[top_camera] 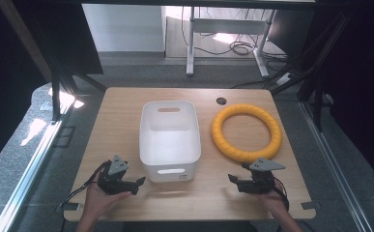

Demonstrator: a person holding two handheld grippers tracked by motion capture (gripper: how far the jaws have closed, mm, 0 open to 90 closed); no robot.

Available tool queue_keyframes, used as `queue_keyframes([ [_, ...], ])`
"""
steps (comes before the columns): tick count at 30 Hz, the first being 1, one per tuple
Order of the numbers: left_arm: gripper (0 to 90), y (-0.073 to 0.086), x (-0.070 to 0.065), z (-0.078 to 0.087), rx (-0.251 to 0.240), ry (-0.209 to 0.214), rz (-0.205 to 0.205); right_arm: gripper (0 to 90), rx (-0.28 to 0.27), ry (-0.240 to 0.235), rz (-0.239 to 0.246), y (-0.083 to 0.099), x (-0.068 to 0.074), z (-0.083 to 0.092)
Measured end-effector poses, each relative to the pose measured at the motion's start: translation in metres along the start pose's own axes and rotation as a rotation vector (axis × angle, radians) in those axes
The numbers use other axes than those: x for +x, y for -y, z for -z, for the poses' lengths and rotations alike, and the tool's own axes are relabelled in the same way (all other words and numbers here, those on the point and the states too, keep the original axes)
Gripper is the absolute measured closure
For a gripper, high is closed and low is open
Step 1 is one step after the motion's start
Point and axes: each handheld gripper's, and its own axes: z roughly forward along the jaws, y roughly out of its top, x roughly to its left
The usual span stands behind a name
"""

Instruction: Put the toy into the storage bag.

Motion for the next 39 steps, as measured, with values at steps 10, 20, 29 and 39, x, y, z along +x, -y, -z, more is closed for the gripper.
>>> queue_keyframes([
  [10,13.0,-0.004,-0.008,0.001,-0.011,0.010,-0.029,27.8,0.009,-0.055,0.001,-0.003,0.005,0.004],
  [20,14.4,-0.001,-0.003,0.000,0.037,0.015,-0.028,28.0,0.050,-0.083,0.093,-0.013,0.013,0.002],
  [29,15.4,-0.001,-0.001,0.003,0.034,0.021,-0.009,28.9,0.072,-0.079,0.192,-0.050,-0.001,0.014],
  [39,15.8,-0.002,-0.004,0.000,0.041,0.023,-0.016,27.7,0.232,-0.118,0.233,-0.093,-0.031,0.006],
])
